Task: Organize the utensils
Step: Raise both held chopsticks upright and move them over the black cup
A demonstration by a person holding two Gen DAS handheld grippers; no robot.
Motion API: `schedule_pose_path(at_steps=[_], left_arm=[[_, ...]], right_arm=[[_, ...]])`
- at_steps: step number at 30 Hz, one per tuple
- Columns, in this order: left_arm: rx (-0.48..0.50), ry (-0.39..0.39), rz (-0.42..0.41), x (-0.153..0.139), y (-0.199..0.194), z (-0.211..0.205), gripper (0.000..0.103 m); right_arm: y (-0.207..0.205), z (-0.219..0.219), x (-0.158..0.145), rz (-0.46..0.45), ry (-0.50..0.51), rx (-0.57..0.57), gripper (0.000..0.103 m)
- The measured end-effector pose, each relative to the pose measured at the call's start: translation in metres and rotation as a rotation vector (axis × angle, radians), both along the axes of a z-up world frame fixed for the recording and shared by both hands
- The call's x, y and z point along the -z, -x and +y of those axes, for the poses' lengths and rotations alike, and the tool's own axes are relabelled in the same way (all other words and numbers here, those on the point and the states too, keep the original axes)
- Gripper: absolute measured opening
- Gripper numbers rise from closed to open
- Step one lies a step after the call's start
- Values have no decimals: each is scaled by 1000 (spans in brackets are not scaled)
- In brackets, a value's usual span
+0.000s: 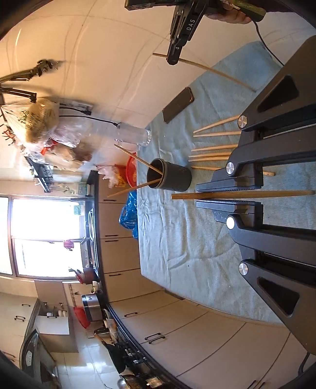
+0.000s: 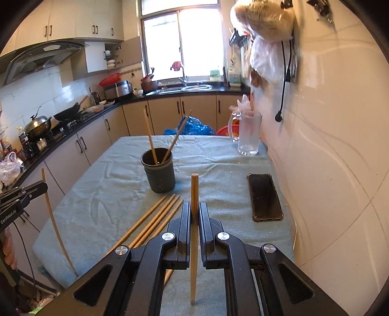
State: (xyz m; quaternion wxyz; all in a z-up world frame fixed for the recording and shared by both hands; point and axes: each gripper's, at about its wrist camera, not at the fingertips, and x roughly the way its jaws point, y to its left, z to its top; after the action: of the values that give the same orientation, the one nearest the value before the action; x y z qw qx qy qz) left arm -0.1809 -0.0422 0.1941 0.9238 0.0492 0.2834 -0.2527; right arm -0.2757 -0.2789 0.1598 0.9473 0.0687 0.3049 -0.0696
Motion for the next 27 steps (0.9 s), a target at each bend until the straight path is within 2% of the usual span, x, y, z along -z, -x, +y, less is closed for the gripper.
schedule_pose_path(at_steps=[7, 13, 22, 27], left_arm=[[6, 27, -38, -12, 16, 3, 5], [18, 47, -64, -25, 14, -5, 5], [28, 68, -75, -54, -24, -24, 5], [29, 80, -82, -75, -55, -38, 5]], right_arm=[[12, 9, -13, -42, 16, -11, 7], [7, 8, -20, -65, 15, -11, 7], [-13, 0, -41, -109, 13, -7, 7], [-35, -11, -58, -158, -39, -10, 7]])
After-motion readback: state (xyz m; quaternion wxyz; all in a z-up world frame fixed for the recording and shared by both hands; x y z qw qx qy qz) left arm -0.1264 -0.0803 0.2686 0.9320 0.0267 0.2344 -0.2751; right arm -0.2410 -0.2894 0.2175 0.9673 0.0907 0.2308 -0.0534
